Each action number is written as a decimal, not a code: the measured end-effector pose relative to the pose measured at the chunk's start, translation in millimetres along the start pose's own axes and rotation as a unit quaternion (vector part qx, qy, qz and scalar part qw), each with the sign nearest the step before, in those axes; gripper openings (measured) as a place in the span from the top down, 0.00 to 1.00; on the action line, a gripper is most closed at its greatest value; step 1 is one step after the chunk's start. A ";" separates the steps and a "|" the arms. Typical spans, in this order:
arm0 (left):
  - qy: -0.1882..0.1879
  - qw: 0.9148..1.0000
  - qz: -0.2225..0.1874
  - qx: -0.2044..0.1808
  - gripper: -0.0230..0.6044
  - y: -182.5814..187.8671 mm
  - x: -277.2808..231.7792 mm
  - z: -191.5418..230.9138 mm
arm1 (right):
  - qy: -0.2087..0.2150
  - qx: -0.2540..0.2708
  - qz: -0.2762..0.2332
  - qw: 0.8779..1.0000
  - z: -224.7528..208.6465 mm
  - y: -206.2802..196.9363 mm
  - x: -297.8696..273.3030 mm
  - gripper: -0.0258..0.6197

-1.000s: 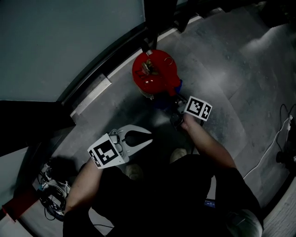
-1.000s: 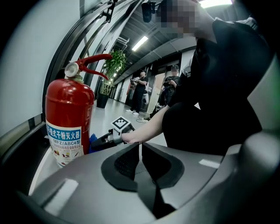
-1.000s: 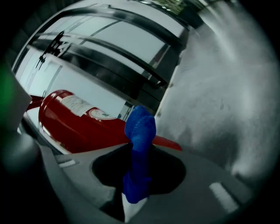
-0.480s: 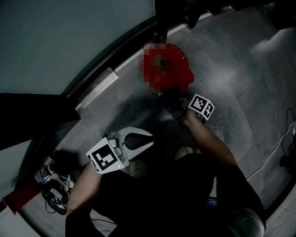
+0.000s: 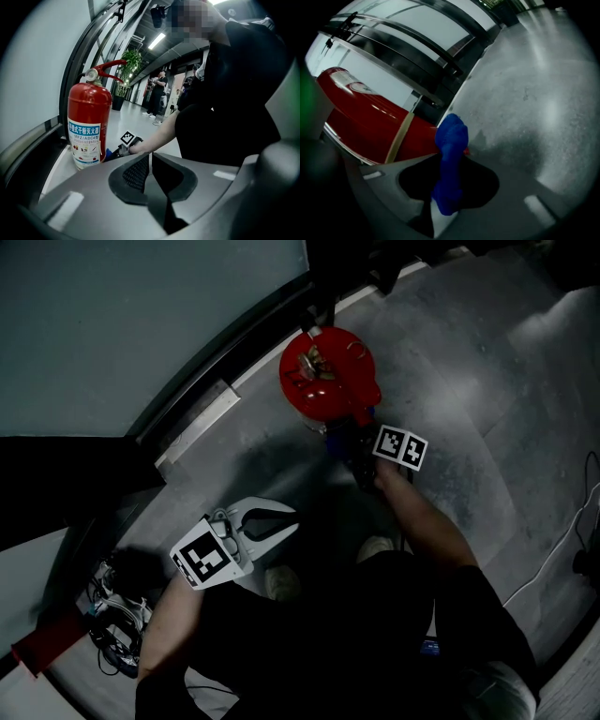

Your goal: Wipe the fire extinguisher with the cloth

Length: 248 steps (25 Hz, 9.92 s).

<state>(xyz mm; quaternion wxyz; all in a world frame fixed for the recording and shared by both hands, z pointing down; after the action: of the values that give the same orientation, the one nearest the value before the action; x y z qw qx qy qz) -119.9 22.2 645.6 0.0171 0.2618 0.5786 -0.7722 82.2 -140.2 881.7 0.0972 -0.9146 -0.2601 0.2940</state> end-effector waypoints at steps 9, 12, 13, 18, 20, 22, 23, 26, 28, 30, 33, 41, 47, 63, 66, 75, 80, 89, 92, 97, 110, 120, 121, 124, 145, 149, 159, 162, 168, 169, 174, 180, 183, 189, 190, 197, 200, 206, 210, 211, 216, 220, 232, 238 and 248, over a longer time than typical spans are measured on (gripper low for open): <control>-0.050 0.998 -0.018 -0.041 0.92 13.1 -46.4 18.7 | 0.095 0.186 -0.024 0.978 90.8 64.8 102.5 0.79; -0.065 0.995 0.003 -0.081 0.92 13.7 -68.2 15.1 | 0.130 0.240 -0.057 0.960 137.5 97.5 139.4 0.79; -0.075 0.994 0.005 -0.085 0.92 14.7 -74.7 13.0 | 0.144 0.253 -0.064 0.954 154.2 105.8 149.0 0.79; -0.096 0.992 -0.009 -0.076 0.92 27.0 -87.0 9.2 | 0.201 0.279 -0.077 0.936 221.7 133.0 167.5 0.79; -0.092 0.992 -0.018 -0.079 0.92 34.1 -83.6 6.5 | 0.222 0.269 -0.084 0.933 234.4 138.1 163.5 0.79; -0.087 0.992 -0.026 -0.086 0.92 41.7 -76.9 2.2 | 0.240 0.251 -0.089 0.934 238.2 140.1 153.8 0.79; -0.084 0.992 -0.030 -0.089 0.92 44.7 -72.6 0.2 | 0.249 0.241 -0.092 0.933 237.8 140.6 147.0 0.79; -0.071 0.992 -0.035 -0.094 0.92 47.3 -58.2 -4.9 | 0.278 0.211 -0.110 0.931 231.6 145.4 127.9 0.79; -0.063 0.993 -0.034 -0.093 0.92 44.9 -49.2 -8.6 | 0.283 0.186 -0.122 0.933 222.4 149.2 120.3 0.79; -0.057 0.994 -0.030 -0.090 0.92 41.6 -41.8 -12.0 | 0.274 0.177 -0.127 0.936 213.3 149.9 114.2 0.79; -0.050 0.995 -0.026 -0.082 0.92 36.9 -33.4 -14.8 | 0.258 0.184 -0.124 0.940 202.0 147.4 102.8 0.79; -0.048 0.996 -0.014 -0.073 0.92 30.1 -30.1 -19.6 | 0.235 0.154 -0.100 0.954 160.4 136.5 67.3 0.79; -0.045 0.997 -0.012 -0.064 0.92 28.1 -28.3 -18.4 | 0.199 0.127 -0.081 0.968 122.5 121.2 52.0 0.79; -0.035 0.998 -0.004 -0.045 0.92 17.0 -18.2 -23.6 | 0.124 0.075 -0.067 0.987 39.8 86.6 6.3 0.79; -0.026 0.999 0.002 -0.042 0.92 13.2 -16.0 -21.9 | 0.098 0.084 -0.047 0.991 29.1 80.5 -3.3 0.79; -0.012 0.999 0.010 -0.037 0.92 11.0 -13.9 -19.8 | 0.045 0.103 0.004 0.994 2.7 58.2 -16.5 0.79; -0.003 0.999 0.023 -0.029 0.92 3.8 -12.8 -19.0 | 0.033 0.107 0.030 0.993 -7.3 50.7 -22.1 0.79; 0.004 0.999 0.019 -0.035 0.92 5.3 -18.6 -9.2 | 0.030 0.145 0.077 0.986 -6.7 44.8 -5.0 0.79; -0.005 0.998 -0.024 -0.053 0.92 29.0 -19.7 -5.4 | 0.049 0.159 0.041 0.985 10.5 61.2 22.1 0.79; 0.009 0.993 -0.092 -0.072 0.92 53.5 -15.1 11.0 | 0.087 0.203 -0.027 0.975 53.8 92.8 75.1 0.79; -0.035 0.990 -0.126 -0.052 0.92 52.6 -34.5 38.8 | 0.260 0.414 -0.231 0.841 303.8 153.4 260.3 0.79; -0.055 0.989 -0.125 -0.055 0.92 60.9 -37.9 32.6 | 0.251 0.372 -0.152 0.881 297.9 191.0 182.9 0.79; -0.052 0.990 -0.122 -0.053 0.92 60.1 -36.8 32.6 | 0.252 0.347 -0.135 0.893 287.0 192.1 165.0 0.79; -0.040 0.991 -0.116 -0.049 0.92 58.4 -33.8 33.4 | 0.275 0.276 -0.085 0.917 262.0 188.8 119.2 0.79; -0.032 0.995 -0.085 -0.030 0.92 51.9 -49.3 28.7 | 0.274 0.233 -0.024 0.933 199.8 179.0 22.8 0.79; -0.026 0.996 -0.081 -0.022 0.92 53.2 -57.8 26.5 | 0.240 0.240 -0.015 0.940 175.3 171.1 12.3 0.79; 0.002 0.998 -0.056 -0.010 0.92 43.8 -63.3 27.2 | 0.239 0.135 0.002 0.962 99.3 140.8 -19.0 0.79; 0.011 0.999 -0.038 0.006 0.92 34.9 -62.4 28.1 | 0.239 0.084 0.009 0.967 76.1 129.9 -30.0 0.79; 0.028 0.999 -0.009 0.026 0.92 19.4 -55.9 32.9 | 0.216 0.035 0.002 0.976 43.3 119.2 -49.1 0.79; 0.028 0.999 -0.006 0.029 0.92 17.8 -55.1 33.1 | 0.202 0.040 0.006 0.979 37.7 116.0 -52.2 0.79; 0.025 0.999 -0.006 0.038 0.92 15.5 -55.0 33.5 | 0.132 0.060 0.023 0.989 9.4 100.3 -64.2 0.79; 0.025 0.999 -0.001 0.039 0.92 10.8 -54.0 36.6 | 0.086 0.061 0.048 0.993 -13.8 84.4 -68.4 0.79; 0.026 0.999 -0.003 0.042 0.92 12.1 -54.3 37.7 | 0.035 0.096 0.088 0.991 -25.7 78.2 -67.1 0.79; -0.014 0.998 -0.061 0.012 0.92 51.5 -62.5 25.8 | 0.011 0.118 0.052 0.992 -23.3 87.7 0.1 0.79; -0.020 0.997 -0.079 0.005 0.92 67.9 -61.7 18.1 | 0.011 0.117 0.036 0.992 -13.0 93.1 21.2 0.79; -0.019 0.994 -0.099 -0.031 0.92 179.7 -6.8 -55.2 | 0.001 0.134 -0.045 0.990 146.4 117.9 237.3 0.79; 0.032 0.992 -0.094 0.075 0.92 240.7 47.7 -64.9 | -0.001 0.153 -0.050 0.987 234.9 118.9 317.2 0.79; 0.065 0.986 -0.126 0.084 0.92 401.9 148.3 -110.6 | 0.027 0.190 -0.080 0.978 418.4 151.0 453.9 0.79; 0.077 0.984 -0.152 0.051 0.92 483.2 209.1 -144.5 | 0.075 0.234 -0.141 0.959 533.3 178.2 517.8 0.79; 0.081 0.984 -0.154 0.041 0.92 498.6 222.6 -155.3 | 0.087 0.241 -0.155 0.954 559.3 181.1 531.8 0.79; 0.139 0.974 -0.170 0.051 0.92 543.8 272.9 -198.3 | 0.124 0.261 -0.168 0.943 645.8 166.3 592.1 0.79; 0.236 0.949 -0.200 0.054 0.93 568.5 289.1 -220.9 | 0.151 0.286 -0.168 0.931 665.2 161.8 643.5 0.79; 0.359 0.904 -0.228 0.050 0.94 600.9 298.5 -340.3 | 0.210 0.338 -0.202 0.895 672.6 135.2 761.3 0.79; 0.374 0.881 -0.270 0.101 0.94 601.0 312.2 -346.8 | 0.178 0.359 -0.222 0.889 662.1 116.0 800.2 0.79; 0.409 0.874 -0.255 0.067 0.94 585.4 369.8 -343.5 | 0.167 0.411 -0.256 0.858 723.2 90.0 775.4 0.79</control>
<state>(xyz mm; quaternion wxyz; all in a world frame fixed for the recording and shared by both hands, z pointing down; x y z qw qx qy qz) -113.8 241.5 -95.6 -0.4361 0.3977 0.5280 -0.6106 230.8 214.8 -110.4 0.5786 -0.7277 -0.3205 0.1814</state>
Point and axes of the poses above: the fingertips, and each gripper's own axes: x backward along the fingers, z to its left, y out of its top, the point moved 6 cm from there along x, backward along the fingers, and after that the axes turned 7 degrees about y, right-handed, at the moved point
